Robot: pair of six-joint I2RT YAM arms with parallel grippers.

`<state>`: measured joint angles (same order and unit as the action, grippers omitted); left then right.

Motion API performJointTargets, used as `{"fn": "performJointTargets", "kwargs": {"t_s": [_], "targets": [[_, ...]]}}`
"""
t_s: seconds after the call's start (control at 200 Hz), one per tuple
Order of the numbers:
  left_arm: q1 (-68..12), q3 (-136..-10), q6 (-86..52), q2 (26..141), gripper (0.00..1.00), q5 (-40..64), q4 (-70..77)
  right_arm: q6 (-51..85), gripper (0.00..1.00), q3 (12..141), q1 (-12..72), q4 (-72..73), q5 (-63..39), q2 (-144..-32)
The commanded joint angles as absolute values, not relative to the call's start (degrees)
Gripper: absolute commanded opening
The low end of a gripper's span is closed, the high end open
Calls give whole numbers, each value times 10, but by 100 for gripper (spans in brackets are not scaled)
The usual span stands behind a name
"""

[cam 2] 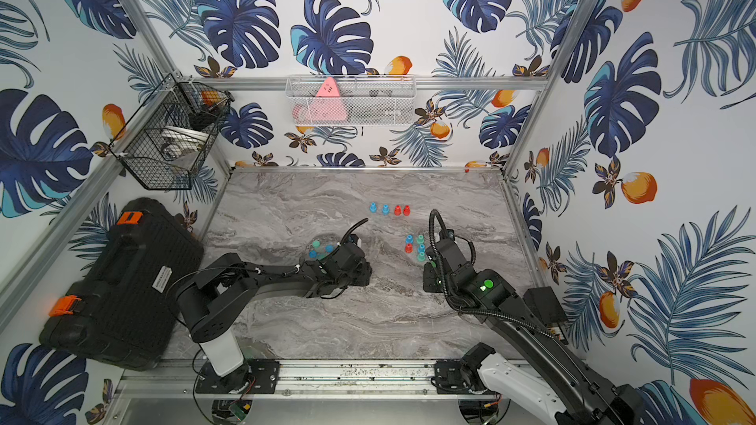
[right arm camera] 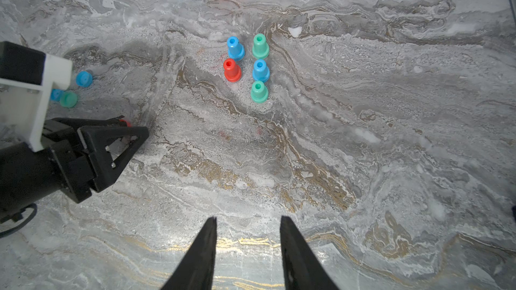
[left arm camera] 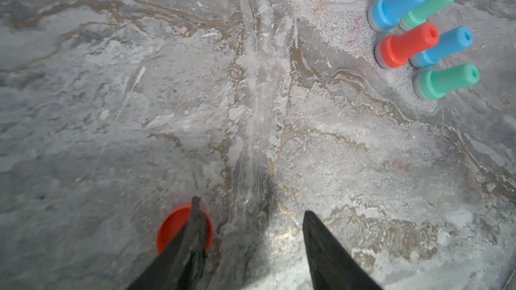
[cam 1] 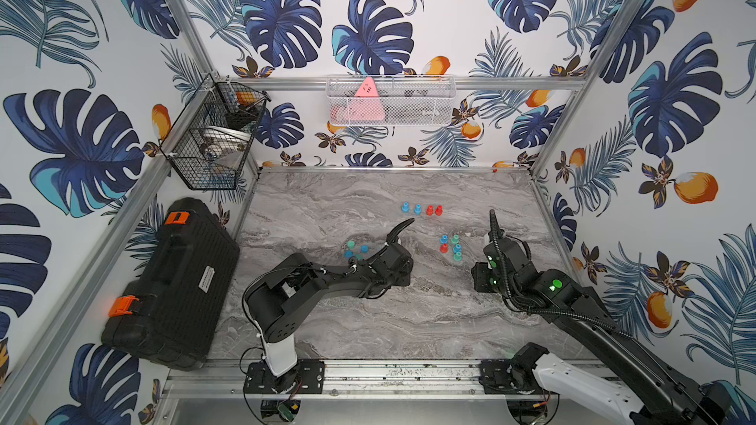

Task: Close the stamp cap
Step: Move the cover to the center of the board.

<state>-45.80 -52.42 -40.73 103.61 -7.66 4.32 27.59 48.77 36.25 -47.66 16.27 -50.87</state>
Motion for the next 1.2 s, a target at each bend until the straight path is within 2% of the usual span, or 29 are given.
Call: {"fn": "performJointTargets", "kwargs": {"t_s": [0.0, 0.565, 1.191], "targets": [[-459, -548, -406, 1062, 60, -50, -48, 282, 41, 487, 363, -467, 174, -507], [-457, -677, -370, 1134, 60, -72, -99, 283, 41, 488, 365, -468, 179, -508], [-456, -726, -334, 1074, 63, -96, -145, 287, 41, 488, 375, -472, 192, -502]]}}
